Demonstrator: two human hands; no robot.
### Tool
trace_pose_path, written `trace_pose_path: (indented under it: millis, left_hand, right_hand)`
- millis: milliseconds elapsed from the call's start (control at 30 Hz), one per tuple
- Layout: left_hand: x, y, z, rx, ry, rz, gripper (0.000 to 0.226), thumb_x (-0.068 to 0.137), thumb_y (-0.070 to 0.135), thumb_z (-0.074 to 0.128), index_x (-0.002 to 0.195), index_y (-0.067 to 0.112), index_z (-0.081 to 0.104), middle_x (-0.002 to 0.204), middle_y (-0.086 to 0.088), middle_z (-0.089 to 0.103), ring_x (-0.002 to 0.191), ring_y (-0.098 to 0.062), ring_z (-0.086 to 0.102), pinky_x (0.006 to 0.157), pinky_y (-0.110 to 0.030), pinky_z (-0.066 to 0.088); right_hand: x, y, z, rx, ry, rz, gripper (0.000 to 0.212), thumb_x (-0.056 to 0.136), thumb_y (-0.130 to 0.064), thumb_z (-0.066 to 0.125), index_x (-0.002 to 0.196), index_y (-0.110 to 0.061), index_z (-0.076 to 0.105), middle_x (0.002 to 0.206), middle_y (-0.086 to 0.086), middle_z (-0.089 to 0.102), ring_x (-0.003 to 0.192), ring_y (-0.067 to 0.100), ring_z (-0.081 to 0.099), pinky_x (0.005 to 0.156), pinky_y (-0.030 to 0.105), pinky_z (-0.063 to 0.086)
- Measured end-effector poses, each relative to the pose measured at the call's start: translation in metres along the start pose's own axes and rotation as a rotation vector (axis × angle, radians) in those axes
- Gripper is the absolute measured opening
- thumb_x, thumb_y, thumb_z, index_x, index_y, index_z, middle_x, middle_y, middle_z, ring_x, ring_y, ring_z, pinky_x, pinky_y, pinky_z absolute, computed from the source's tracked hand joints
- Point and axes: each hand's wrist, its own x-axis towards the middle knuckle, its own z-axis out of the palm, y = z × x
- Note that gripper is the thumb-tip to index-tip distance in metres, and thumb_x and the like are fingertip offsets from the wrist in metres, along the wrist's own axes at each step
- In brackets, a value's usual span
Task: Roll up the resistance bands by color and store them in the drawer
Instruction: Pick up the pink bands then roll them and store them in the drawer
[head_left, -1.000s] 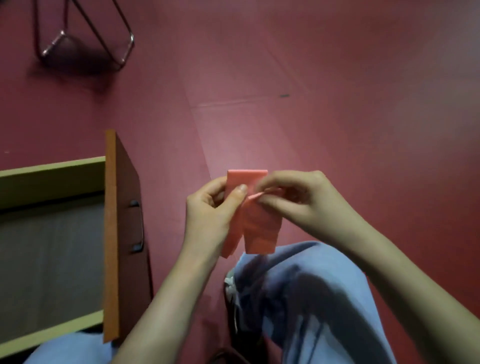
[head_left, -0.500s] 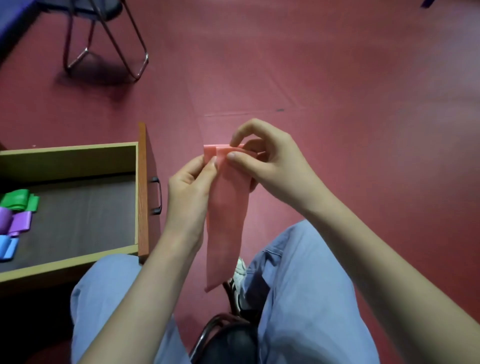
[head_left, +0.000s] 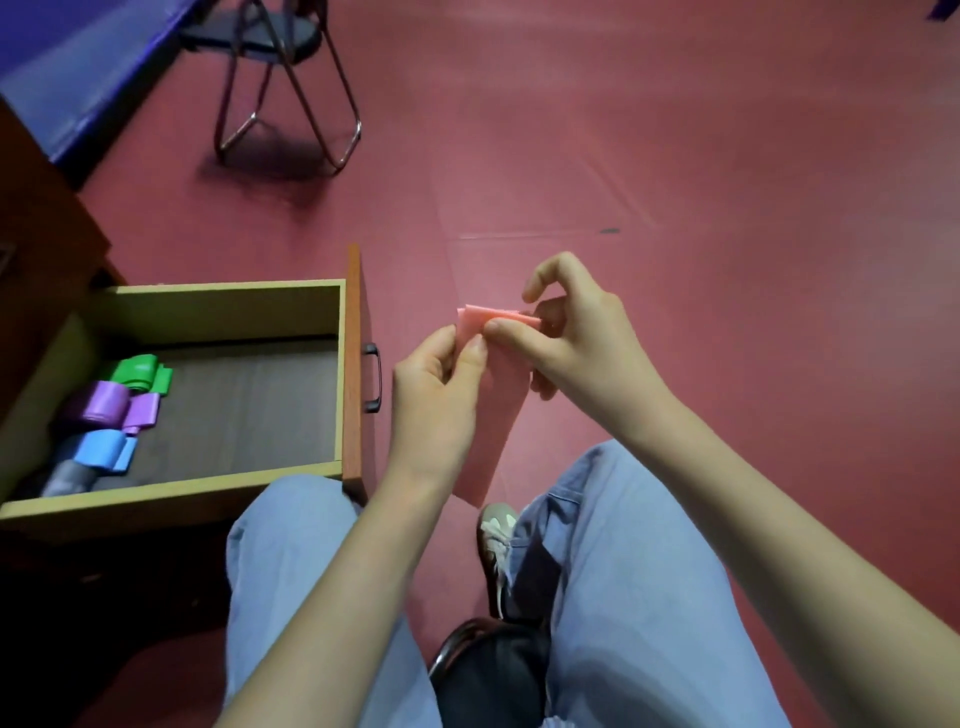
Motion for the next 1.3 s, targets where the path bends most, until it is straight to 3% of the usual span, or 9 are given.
trace_pose_path:
  millis: [267,400,600,700,767,833,933,1067,1300]
  left_hand:
    - [-0.002,0.004,-0.013,-0.047,-0.008,0.010,0.029,0.092,0.010,0.045,0.083,0.030,0.063,0.065,0.022,0.066,0.068,0.006,0.058,0.066,-0.013,0.048]
    - [-0.003,0.006,-0.014,-0.093,-0.015,0.014,0.024,0.092,0.006,0.044,0.091,0.021,0.063,0.070,0.015,0.067,0.067,0.006,0.058,0.064,-0.009,0.047]
    - [-0.002,0.001,-0.022,-0.102,-0.101,-0.092,0.024,0.089,0.009,0.050,0.110,0.021,0.052,0.100,0.003,0.064,0.091,-0.004,0.061,0.080,-0.017,0.050]
    - [-0.003,-0.005,-0.025,0.009,-0.173,-0.224,0.012,0.091,0.020,0.048,0.093,0.026,0.058,0.088,0.008,0.065,0.082,-0.006,0.061,0.072,-0.020,0.050]
    - [-0.002,-0.009,-0.025,0.017,-0.161,-0.294,0.014,0.091,0.022,0.048,0.088,0.023,0.062,0.085,0.005,0.066,0.082,-0.012,0.062,0.078,-0.027,0.051]
    - [-0.001,-0.009,-0.026,0.013,-0.123,-0.316,0.016,0.091,0.020,0.049,0.085,0.021,0.064,0.086,0.002,0.068,0.086,-0.018,0.062,0.085,-0.034,0.050]
    - [0.002,-0.007,-0.029,-0.041,-0.094,-0.296,0.020,0.090,0.019,0.050,0.080,0.022,0.067,0.077,0.005,0.071,0.080,-0.016,0.063,0.078,-0.030,0.050]
    - [0.007,-0.001,-0.036,-0.216,-0.054,-0.387,0.023,0.086,0.004,0.051,0.078,0.017,0.068,0.063,0.007,0.071,0.064,-0.007,0.062,0.066,-0.020,0.050]
    - [0.007,-0.001,-0.039,-0.309,-0.143,-0.524,0.026,0.087,-0.004,0.041,0.094,0.005,0.064,0.076,-0.007,0.068,0.067,-0.013,0.063,0.060,-0.019,0.054]
  right_hand:
    - [0.001,0.002,0.003,0.228,-0.091,0.138,0.015,0.082,-0.005,0.062,0.078,-0.019,0.057,0.063,-0.002,0.056,0.043,-0.001,0.052,0.046,0.014,0.047]
    - [0.005,0.002,0.005,0.376,-0.213,0.224,0.009,0.084,-0.004,0.058,0.088,-0.011,0.062,0.070,0.003,0.055,0.058,0.006,0.052,0.052,0.013,0.049]
    - [0.011,-0.002,0.005,0.408,-0.127,0.150,0.020,0.082,0.001,0.059,0.072,-0.016,0.061,0.047,-0.010,0.058,0.043,0.000,0.047,0.049,0.011,0.045]
    - [0.013,-0.002,0.004,0.413,-0.095,0.115,0.022,0.082,0.002,0.059,0.071,-0.017,0.062,0.046,-0.012,0.059,0.044,0.000,0.048,0.050,0.012,0.046]
    - [0.014,-0.004,0.002,0.369,-0.079,0.056,0.023,0.081,0.001,0.060,0.071,-0.020,0.062,0.049,-0.012,0.060,0.049,0.000,0.050,0.052,0.013,0.047]
    - [0.011,-0.006,0.000,0.270,-0.083,-0.052,0.023,0.079,-0.005,0.062,0.071,-0.027,0.061,0.055,-0.015,0.061,0.056,-0.002,0.053,0.057,0.013,0.046]
    - [0.001,-0.007,0.000,0.106,-0.144,-0.242,0.019,0.077,-0.014,0.064,0.078,-0.032,0.061,0.077,-0.017,0.058,0.074,-0.002,0.056,0.071,0.011,0.046]
    - [-0.014,0.011,0.004,-0.084,-0.213,-0.365,0.014,0.077,-0.024,0.060,0.086,-0.018,0.069,0.102,-0.001,0.049,0.100,0.006,0.049,0.090,0.011,0.038]
    - [-0.025,0.033,0.018,-0.215,-0.203,-0.385,0.020,0.078,-0.030,0.057,0.084,-0.017,0.071,0.122,-0.002,0.038,0.108,0.016,0.046,0.086,0.037,0.048]
